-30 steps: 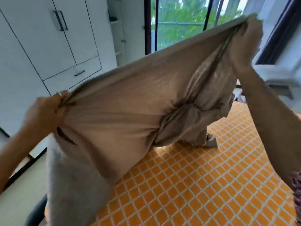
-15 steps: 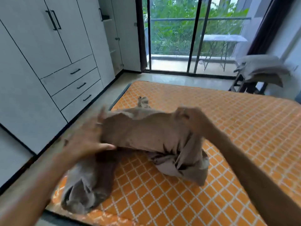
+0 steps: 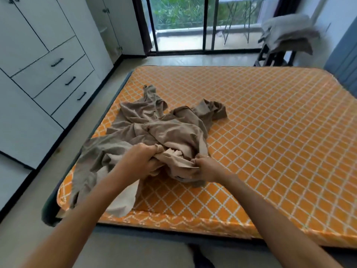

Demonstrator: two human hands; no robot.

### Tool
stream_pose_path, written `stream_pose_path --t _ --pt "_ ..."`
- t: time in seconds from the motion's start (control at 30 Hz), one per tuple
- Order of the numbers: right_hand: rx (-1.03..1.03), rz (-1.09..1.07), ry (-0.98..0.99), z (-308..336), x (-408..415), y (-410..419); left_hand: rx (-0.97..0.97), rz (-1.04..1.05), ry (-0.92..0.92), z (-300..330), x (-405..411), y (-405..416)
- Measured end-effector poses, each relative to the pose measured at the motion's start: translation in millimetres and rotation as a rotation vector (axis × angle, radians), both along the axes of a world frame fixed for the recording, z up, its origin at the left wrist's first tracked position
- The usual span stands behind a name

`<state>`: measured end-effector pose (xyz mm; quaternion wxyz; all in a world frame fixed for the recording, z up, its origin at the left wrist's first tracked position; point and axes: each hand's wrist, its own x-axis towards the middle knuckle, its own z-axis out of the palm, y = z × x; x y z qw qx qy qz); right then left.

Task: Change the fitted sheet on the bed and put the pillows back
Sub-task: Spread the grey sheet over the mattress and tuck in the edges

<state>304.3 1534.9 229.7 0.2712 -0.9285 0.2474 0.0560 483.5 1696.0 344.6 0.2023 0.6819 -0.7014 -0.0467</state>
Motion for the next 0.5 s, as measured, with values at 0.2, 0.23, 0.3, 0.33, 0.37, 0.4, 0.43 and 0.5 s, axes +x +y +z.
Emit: stream_pose_path --t 0.2,0.23,0.3,0.33,0.37,0.4,0.43,0.5 --pt "-0.105 -0.341 0.156 -69.5 2.2 4.9 -0.06 0.057 0.034 22.8 -2.4 18.3" --pt "-0.136 -0.365 0.144 -75.4 4.5 0.0 -0.092 0.076 0.025 29.0 -2.0 20.7" --pt "-0.224 -0.359 0.18 -85.8 7.0 -20.0 -0.132 0.125 0.048 41.9 3.1 25.8" --pt "-0.235 -0.352 0.211 -88.6 8.2 -34.8 -0.133 0.164 0.058 47.0 6.8 28.8" --pt "-0.234 -0.35 0.236 -90.3 8.2 -49.0 -0.129 0.206 0.062 50.5 11.3 31.7" --pt "-0.256 -0.342 0.25 -91.3 10.5 -64.8 -0.132 0.262 0.062 52.0 18.3 33.4" --pt "-0.305 -0.347 0.26 -89.8 9.9 -78.9 -0.138 0.325 0.074 51.2 26.5 35.2" --pt "-0.268 -0.398 0.246 -78.9 19.2 -120.3 -0.132 0.473 0.074 49.7 45.4 31.4"
